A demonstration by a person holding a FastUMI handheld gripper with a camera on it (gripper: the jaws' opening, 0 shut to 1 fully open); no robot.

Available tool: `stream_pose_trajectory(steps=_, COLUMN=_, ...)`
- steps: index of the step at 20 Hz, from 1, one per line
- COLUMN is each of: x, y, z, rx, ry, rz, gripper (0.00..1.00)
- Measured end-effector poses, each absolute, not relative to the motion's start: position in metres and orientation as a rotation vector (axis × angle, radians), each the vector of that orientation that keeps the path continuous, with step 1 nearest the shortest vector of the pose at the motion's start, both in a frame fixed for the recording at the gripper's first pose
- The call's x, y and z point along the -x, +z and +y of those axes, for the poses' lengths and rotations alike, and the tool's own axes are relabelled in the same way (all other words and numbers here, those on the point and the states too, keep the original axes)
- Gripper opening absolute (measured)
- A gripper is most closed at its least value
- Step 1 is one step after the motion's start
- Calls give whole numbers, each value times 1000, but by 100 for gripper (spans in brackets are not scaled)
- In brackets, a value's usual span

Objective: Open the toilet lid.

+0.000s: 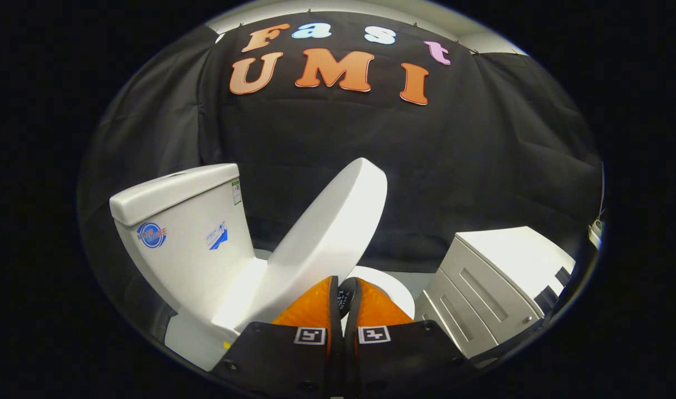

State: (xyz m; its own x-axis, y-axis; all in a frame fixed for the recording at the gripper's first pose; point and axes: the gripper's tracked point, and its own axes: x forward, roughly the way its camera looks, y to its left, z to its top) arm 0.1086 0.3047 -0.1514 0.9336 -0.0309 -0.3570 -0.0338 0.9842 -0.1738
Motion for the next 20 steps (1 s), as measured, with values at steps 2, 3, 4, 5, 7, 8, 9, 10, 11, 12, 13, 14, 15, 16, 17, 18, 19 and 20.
stream_pose_trajectory(steps=2, x=-108, y=-148, z=312, rx=189, ry=7, rz=358, gripper=8)
stream_pose_trajectory(steps=3, x=-107, y=-147, z=315, rx=199, ry=12, rz=354, gripper=8)
stream_pose_trajectory(steps=4, x=-107, y=-145, z=320, rx=210, ry=16, rz=347, gripper=8)
stream_pose_trajectory(steps=5, x=-107, y=-142, z=326, rx=223, ry=22, rz=340, gripper=8)
stream_pose_trajectory(steps=7, x=-107, y=-138, z=337, rx=236, ry=27, rz=325, gripper=8)
stream_pose_trajectory(steps=8, x=-106, y=-136, z=342, rx=240, ry=21, rz=317, gripper=8)
stream_pose_trajectory(steps=9, x=-105, y=-135, z=345, rx=255, ry=11, rz=309, gripper=8)
stream_pose_trajectory(steps=10, x=-105, y=-135, z=346, rx=276, ry=1, rz=307, gripper=8)
stream_pose_trajectory(steps=11, x=-104, y=-134, z=349, rx=291, ry=-3, rz=303, gripper=8)
stream_pose_trajectory(steps=12, x=-104, y=-133, z=354, rx=298, ry=-4, rz=301, gripper=8)
stream_pose_trajectory(steps=13, x=-103, y=-131, z=360, rx=304, ry=0, rz=297, gripper=8)
stream_pose_trajectory(steps=14, x=-103, y=-130, z=365, rx=319, ry=6, rz=293, gripper=8)
stream_pose_trajectory(steps=15, x=-102, y=-128, z=371, rx=342, ry=12, rz=286, gripper=8)
stream_pose_trajectory(steps=16, x=-101, y=-127, z=377, rx=363, ry=14, rz=280, gripper=8)
stream_pose_trajectory(steps=17, x=-100, y=-125, z=382, rx=384, ry=14, rz=272, gripper=8)
stream_pose_trajectory(steps=18, x=-100, y=-125, z=387, rx=398, ry=10, rz=265, gripper=8)
stream_pose_trajectory(steps=19, x=-100, y=-124, z=391, rx=402, ry=3, rz=258, gripper=8)
stream_pose_trajectory(steps=20, x=-100, y=-124, z=394, rx=405, ry=-2, rz=255, gripper=8)
